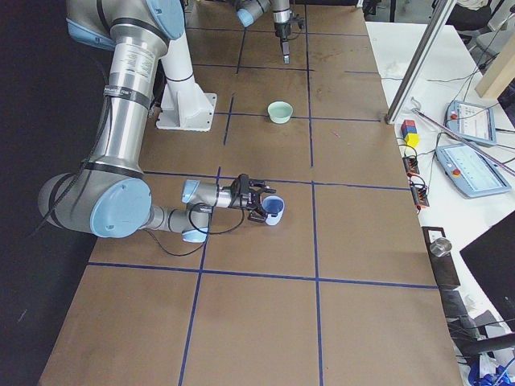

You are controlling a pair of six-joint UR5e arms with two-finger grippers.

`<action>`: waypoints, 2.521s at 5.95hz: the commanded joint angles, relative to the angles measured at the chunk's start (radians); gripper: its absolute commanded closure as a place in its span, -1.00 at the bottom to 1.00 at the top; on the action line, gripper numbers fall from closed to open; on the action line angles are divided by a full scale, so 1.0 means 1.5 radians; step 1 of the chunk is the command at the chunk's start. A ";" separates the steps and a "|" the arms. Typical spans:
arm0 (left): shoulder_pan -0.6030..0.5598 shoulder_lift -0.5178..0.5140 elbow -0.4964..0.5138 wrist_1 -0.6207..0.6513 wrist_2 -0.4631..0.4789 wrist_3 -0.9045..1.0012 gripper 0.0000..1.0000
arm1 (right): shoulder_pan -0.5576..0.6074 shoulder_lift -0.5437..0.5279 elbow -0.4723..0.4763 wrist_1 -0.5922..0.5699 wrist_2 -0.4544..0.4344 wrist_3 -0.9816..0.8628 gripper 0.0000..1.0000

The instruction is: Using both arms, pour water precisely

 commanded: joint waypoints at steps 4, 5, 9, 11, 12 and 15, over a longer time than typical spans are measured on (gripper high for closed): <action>-0.013 0.055 -0.030 0.000 -0.003 0.007 -0.98 | 0.117 -0.021 0.071 -0.048 0.177 -0.028 -1.00; -0.015 0.057 -0.032 0.000 -0.003 0.007 -0.98 | 0.170 -0.021 0.076 -0.063 0.243 -0.047 -1.00; 0.042 -0.037 0.023 0.076 0.000 -0.001 -0.98 | 0.523 0.018 0.131 -0.240 0.696 -0.198 -1.00; 0.073 -0.104 0.107 0.077 0.001 -0.002 -0.98 | 0.727 0.081 0.159 -0.465 1.013 -0.383 -1.00; 0.078 -0.133 0.145 0.078 0.001 -0.016 -0.98 | 0.782 0.104 0.164 -0.575 1.108 -0.465 -1.00; 0.105 -0.210 0.248 0.078 -0.001 -0.037 -0.91 | 0.809 0.110 0.173 -0.740 1.188 -0.610 -1.00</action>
